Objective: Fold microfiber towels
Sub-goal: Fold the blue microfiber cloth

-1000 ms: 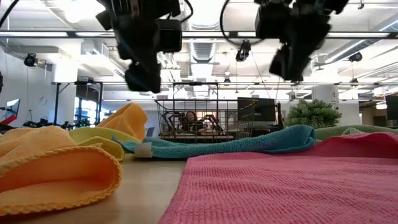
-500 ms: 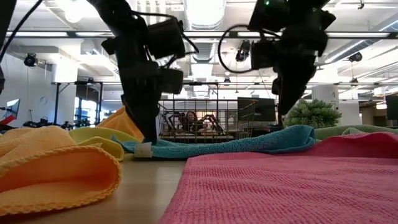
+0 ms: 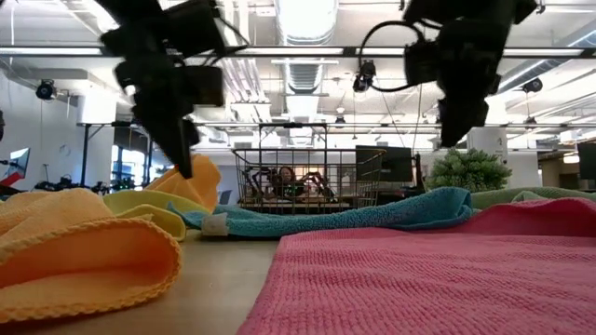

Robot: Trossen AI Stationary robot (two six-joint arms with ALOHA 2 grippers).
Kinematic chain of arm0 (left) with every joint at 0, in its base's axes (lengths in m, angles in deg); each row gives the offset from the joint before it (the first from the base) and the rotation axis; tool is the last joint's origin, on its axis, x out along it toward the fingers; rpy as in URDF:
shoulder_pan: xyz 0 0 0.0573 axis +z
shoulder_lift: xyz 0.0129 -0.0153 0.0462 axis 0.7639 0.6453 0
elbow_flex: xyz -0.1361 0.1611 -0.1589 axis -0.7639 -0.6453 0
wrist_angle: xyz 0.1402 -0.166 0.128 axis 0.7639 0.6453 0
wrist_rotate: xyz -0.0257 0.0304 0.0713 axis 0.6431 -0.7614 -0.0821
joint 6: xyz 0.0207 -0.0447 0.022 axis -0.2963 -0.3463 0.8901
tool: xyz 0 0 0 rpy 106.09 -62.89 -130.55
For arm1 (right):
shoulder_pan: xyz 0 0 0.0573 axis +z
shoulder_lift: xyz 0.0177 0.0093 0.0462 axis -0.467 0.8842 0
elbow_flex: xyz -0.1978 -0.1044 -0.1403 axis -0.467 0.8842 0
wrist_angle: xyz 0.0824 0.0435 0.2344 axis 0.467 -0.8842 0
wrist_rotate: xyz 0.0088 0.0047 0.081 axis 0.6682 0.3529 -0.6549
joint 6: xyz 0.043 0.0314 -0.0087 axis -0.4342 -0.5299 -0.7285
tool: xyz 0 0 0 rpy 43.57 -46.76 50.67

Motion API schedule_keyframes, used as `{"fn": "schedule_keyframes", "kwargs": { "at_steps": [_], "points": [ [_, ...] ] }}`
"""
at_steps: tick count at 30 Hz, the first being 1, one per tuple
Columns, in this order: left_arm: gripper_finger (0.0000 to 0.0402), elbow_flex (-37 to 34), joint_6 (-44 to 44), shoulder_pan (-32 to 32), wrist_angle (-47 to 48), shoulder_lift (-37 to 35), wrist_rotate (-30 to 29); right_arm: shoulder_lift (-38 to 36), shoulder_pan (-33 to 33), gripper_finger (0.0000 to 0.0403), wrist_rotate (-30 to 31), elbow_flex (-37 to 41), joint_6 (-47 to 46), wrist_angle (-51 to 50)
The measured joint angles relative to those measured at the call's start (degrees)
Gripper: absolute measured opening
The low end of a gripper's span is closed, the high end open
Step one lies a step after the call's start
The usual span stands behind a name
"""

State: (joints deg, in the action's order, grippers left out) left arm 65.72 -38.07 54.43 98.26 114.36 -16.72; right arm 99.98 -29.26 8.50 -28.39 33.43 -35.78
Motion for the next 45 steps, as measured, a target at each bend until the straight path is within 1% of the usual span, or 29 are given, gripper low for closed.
{"fn": "schedule_keyframes", "kwargs": {
  "at_steps": [3,5,7,9,13,16,19,22,27,32,39,42,45],
  "points": [
    [0.0166,-7.0,-5.0,1.1,-10.1,-3.9,2.4,-4.1,0.0,0.0122,0.1,3.2,-3.8,1.9],
    [0.0166,-10.4,-9.2,2.1,-19.1,-4.9,4.8,-6.8,0.0,0.0125,-0.2,5.9,-6.7,5.2],
    [0.0166,-12.9,-12.8,3.1,-25.4,-5.0,5.9,-9.1,0.0,0.0127,-0.6,8.8,-9.9,9.6],
    [0.0166,-14.3,-15.1,4.3,-28.0,-4.6,6.0,-11.1,0.0,0.0128,-0.6,12.1,-12.7,14.7],
    [0.0166,-16.3,-18.7,6.4,-28.8,-3.4,6.4,-14.0,0.0,0.0128,-0.8,19.5,-18.4,26.9],
    [0.0166,-18.3,-22.3,7.3,-31.9,-3.1,9.3,-14.9,0.0,0.0129,-0.7,24.3,-23.6,34.6],
    [0.0166,-19.9,-25.6,7.8,-36.0,-3.0,11.1,-15.1,0.0,0.0129,-0.6,27.6,-27.7,39.0],
    [0.0166,-21.7,-28.6,8.8,-39.9,-3.1,11.4,-15.0,0.0,0.0128,-0.5,29.4,-29.3,40.0],
    [0.0166,-22.3,-30.2,11.3,-41.3,-2.0,10.9,-14.9,-0.1,0.0130,-0.3,32.3,-32.2,40.3],
    [0.0166,-21.8,-32.0,12.6,-44.3,1.5,11.8,-14.7,-0.1,0.0126,-0.3,33.1,-33.2,41.4],
    [0.0166,-21.8,-38.2,12.7,-51.7,8.8,13.4,-14.0,-0.1,0.0131,-0.1,33.4,-34.4,42.0],
    [0.0166,-21.7,-39.5,12.7,-56.3,10.0,13.5,-14.0,-0.1,0.0132,-0.1,33.4,-34.3,42.2],
    [0.0166,-21.7,-40.7,12.7,-57.8,9.9,13.5,-14.0,-0.1,0.0132,-0.1,33.4,-34.4,42.1]
  ]
}}
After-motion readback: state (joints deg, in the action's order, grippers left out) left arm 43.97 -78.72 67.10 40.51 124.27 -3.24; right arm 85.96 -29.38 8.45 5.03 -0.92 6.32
